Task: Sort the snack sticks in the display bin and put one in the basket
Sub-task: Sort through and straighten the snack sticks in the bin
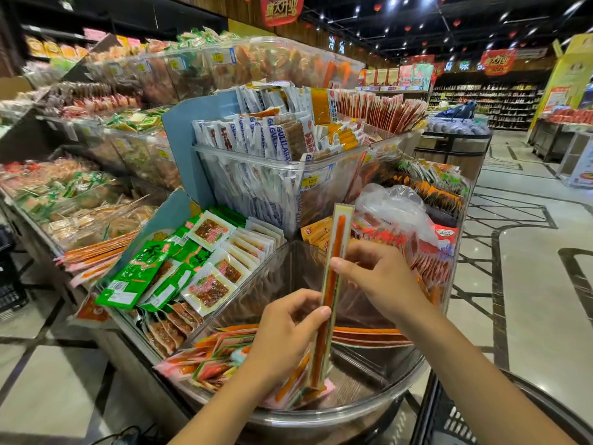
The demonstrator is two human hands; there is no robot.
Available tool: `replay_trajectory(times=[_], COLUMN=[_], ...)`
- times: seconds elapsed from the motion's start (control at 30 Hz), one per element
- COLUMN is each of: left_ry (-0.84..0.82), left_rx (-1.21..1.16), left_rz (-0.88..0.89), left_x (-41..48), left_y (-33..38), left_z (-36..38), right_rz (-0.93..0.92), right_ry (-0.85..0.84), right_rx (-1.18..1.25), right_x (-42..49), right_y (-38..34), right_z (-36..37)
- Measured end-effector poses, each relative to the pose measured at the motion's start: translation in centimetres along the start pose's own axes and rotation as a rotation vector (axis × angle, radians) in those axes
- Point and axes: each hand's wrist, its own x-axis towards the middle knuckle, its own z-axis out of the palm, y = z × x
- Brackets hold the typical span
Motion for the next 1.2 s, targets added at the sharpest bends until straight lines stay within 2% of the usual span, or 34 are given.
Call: replay_trajectory(times=[0.13, 0.23, 0.3, 0.4, 0.5, 0.57, 0.77, 0.87, 0.93, 1.03, 1.13, 1.2], left_ry=[-0.014, -0.075, -0.077, -0.063, -0.029, -0.03, -0.004, 0.044, 0.071, 0.115, 0.113, 0.102], left_rx=[-0.057, -0.012, 0.009, 0.003, -0.073, -0.102, -0.175, -0.19, -0.221, -0.257, -0.215, -0.16], left_rz=[-0.06, -0.079, -0.084, -0.081, -0.092, -0.107, -0.143, -0.134, -0.136, -0.144, -0.138, -0.111], left_x=[0.0, -0.1, -0.1, -0.1, 0.0, 0.1, 0.0, 0.1, 0.2, 0.0, -0.4, -0.5], left_y=[0.0, -0.1, -0.1, 0.1, 0.2, 0.2, 0.2, 0.3, 0.3, 0.5, 1.0, 1.6], left_z=[0.0, 0.1, 0.1, 0.1, -0.1, -0.2, -0.2, -0.4, -0.7, -1.1, -2.3, -3.6], right_rz=[-0.036, -0.041, -0.046, -0.04, 0.006, -0.001, -0.054, -0.111, -0.273, -0.551, -0.523, -0.451], right_ry=[0.064, 0.177, 0.195, 0.132, -0.038, -0.056, 0.138, 0.237, 0.285, 0.112, -0.117, -0.187], right_rx=[-0.034, -0.011, 0.008, 0.01, -0.043, -0.076, -0.113, -0.333, -0.474, -0.669, -0.922, -0.947], right_x=[0.2, 0.9, 1.1, 0.7, -0.1, -0.4, 0.0, -0.1, -0.2, -0.4, 0.2, 0.7], right_y=[0.2, 0.1, -0.1, 0.1, 0.6, 0.9, 0.3, 0.2, -0.4, -1.7, -2.8, -3.6], right_z=[0.0, -0.5, -0.7, -0.7, -0.3, 0.0, -0.9, -1.0, -1.2, -1.5, -1.5, -1.4])
